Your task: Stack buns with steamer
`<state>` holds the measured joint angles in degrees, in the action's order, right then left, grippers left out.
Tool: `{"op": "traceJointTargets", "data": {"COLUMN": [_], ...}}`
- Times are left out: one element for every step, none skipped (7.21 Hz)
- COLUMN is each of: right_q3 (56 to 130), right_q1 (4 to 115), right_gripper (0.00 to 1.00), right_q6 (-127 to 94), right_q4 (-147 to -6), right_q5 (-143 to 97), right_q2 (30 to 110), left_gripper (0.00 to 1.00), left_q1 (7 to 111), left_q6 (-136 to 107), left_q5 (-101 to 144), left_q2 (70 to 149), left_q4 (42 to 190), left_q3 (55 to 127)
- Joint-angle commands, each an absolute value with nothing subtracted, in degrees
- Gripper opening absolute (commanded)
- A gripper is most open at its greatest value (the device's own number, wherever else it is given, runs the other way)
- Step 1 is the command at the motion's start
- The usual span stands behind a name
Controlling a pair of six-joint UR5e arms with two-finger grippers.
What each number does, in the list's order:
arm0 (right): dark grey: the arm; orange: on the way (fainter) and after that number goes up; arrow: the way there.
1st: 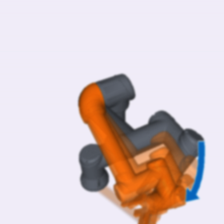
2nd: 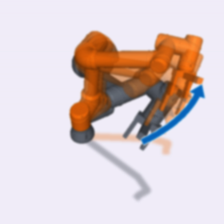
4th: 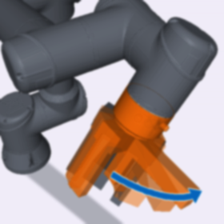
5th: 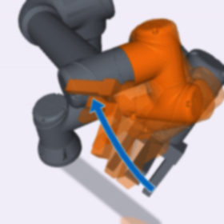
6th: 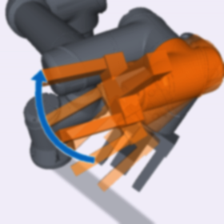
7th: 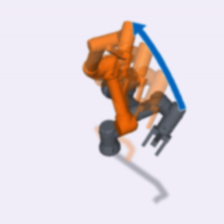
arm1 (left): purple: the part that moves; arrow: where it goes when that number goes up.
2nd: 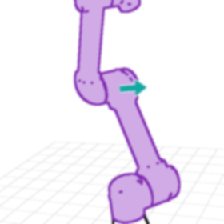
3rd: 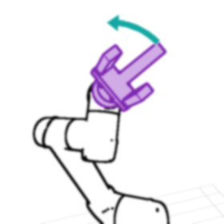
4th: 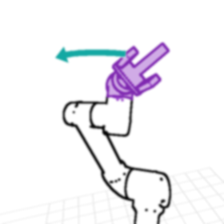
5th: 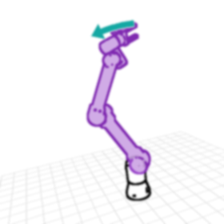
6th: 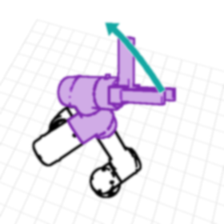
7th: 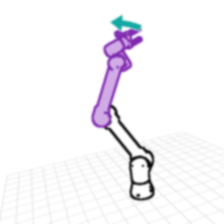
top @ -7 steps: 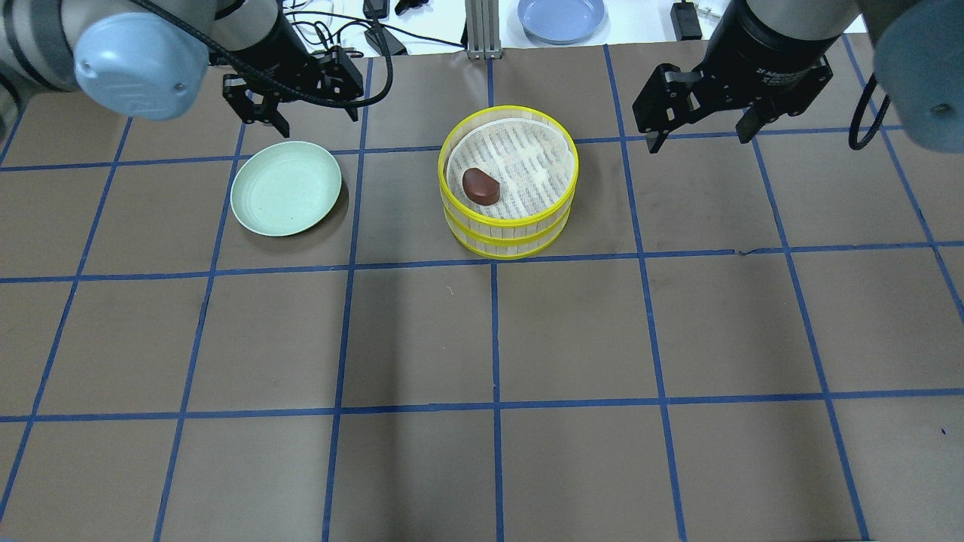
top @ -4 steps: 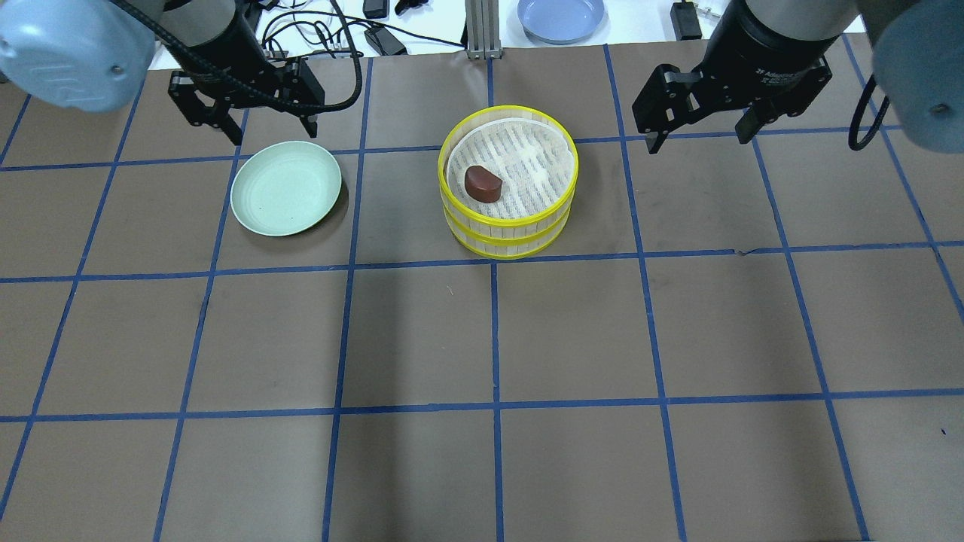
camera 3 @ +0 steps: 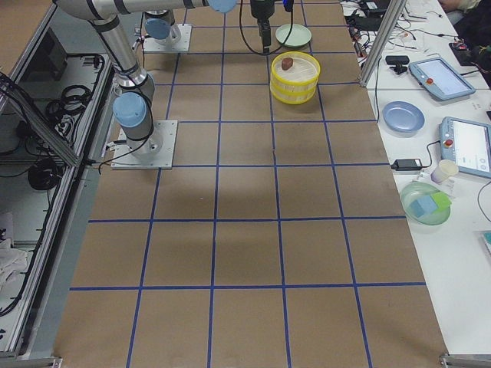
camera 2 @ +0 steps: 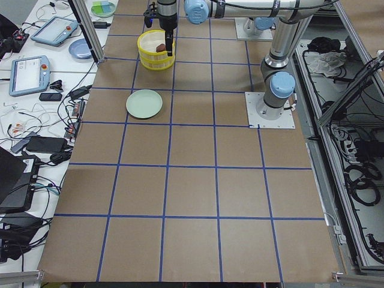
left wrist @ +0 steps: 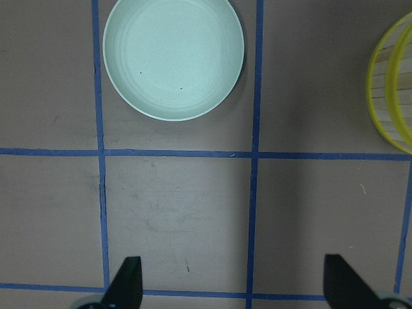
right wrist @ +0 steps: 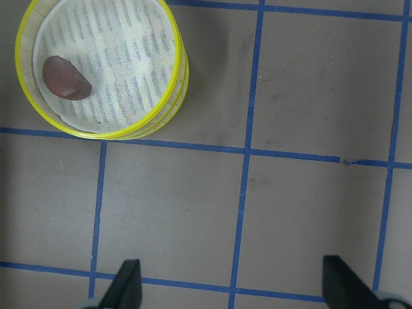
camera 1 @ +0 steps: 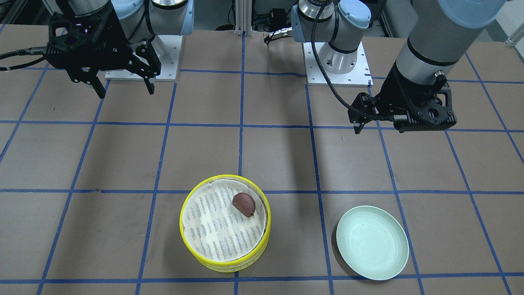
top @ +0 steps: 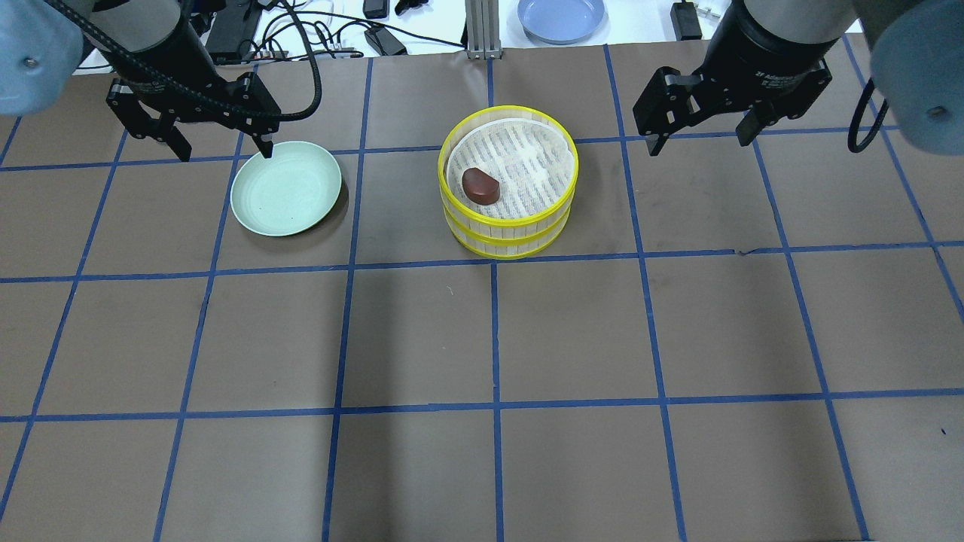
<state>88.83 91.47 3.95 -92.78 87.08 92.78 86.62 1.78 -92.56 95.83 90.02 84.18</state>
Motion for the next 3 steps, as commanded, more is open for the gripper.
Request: {"op": "traceJointTargets", "data": {"right_q3": [88.86,88.86,88.86], "right_q1": [91.41,91.41,91.41], "right_gripper": [1.0,1.0,1.0], "right_q6": [3.96,3.96,3.96], "right_q4": [-92.64,-92.64,-92.9], "right_q5": [87.19,87.19,87.19], "right_q2": [92.81,92.81,92.73], "left_gripper": [1.0,1.0,1.0], "left_q1": [86.57,86.57,86.57], "left_q6": [1.84,1.85,1.85], "left_q5": [-92.63,-92.55,-92.46], "left_q2": [95.8,95.8,95.8], "left_q4": [89.91,89.91,89.91], "left_q3": [84.46,84.46,84.46]}}
